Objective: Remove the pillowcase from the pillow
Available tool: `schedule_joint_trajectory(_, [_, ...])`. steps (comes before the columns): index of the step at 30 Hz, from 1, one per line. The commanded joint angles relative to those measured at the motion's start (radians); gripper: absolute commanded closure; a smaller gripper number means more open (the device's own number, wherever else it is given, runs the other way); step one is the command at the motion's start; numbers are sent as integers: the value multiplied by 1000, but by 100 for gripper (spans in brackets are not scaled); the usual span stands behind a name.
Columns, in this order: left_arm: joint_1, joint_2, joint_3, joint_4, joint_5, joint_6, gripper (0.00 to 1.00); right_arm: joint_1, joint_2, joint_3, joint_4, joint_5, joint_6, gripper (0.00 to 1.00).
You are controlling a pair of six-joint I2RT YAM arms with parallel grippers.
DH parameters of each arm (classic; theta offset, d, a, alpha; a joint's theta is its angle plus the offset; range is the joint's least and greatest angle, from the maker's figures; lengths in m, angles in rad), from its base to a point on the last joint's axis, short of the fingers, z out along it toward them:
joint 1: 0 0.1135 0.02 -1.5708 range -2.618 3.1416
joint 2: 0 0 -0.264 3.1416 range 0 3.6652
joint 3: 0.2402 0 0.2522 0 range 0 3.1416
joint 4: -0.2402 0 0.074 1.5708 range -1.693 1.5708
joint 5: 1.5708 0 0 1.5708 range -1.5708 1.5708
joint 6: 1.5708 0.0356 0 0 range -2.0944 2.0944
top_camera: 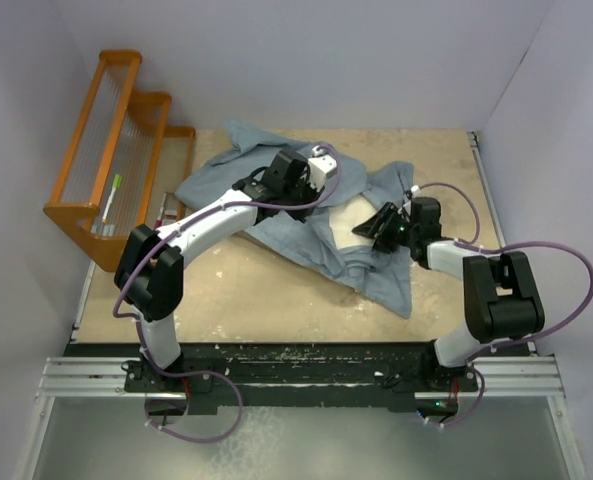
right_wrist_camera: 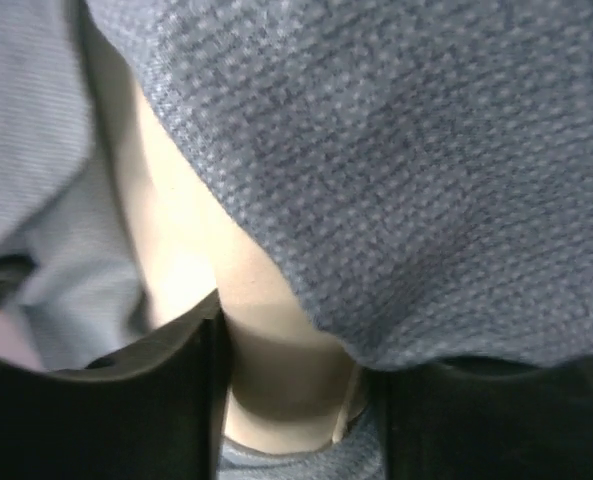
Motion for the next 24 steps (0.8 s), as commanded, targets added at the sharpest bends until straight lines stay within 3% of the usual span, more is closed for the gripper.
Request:
schedule_joint_trajectory(1, [2, -41, 11, -14, 2, 31, 100, 13, -88, 113, 73, -72, 2, 64])
schedule_joint_trajectory(3, [6, -52, 14, -19, -16, 41, 100, 14, -163, 161, 23, -29, -24, 92])
schedule_joint_trajectory(4, [13, -59, 18, -22, -29, 46, 100, 14, -202, 187, -15, -13, -48, 100])
schedule_joint_trajectory(7, [39, -93, 39, -28, -52, 73, 96, 17, -298, 303, -136, 25, -114, 100])
schedule_joint_trajectory(10, [49, -134, 89, -64, -31, 135, 46, 42, -340, 413, -225, 44, -172, 100])
schedule_joint_trajectory(14, [50, -204, 208, -166, 77, 179, 13, 135, -316, 540, -306, 74, -244, 100])
schedule_joint_trajectory(20, [88, -220, 548, -368, 199, 214, 2, 228, -309, 641, -379, 143, -447, 100])
schedule_joint_trajectory(24, [145, -111, 876, -494, 252, 253, 1, 281, -378, 685, -368, 171, -666, 100])
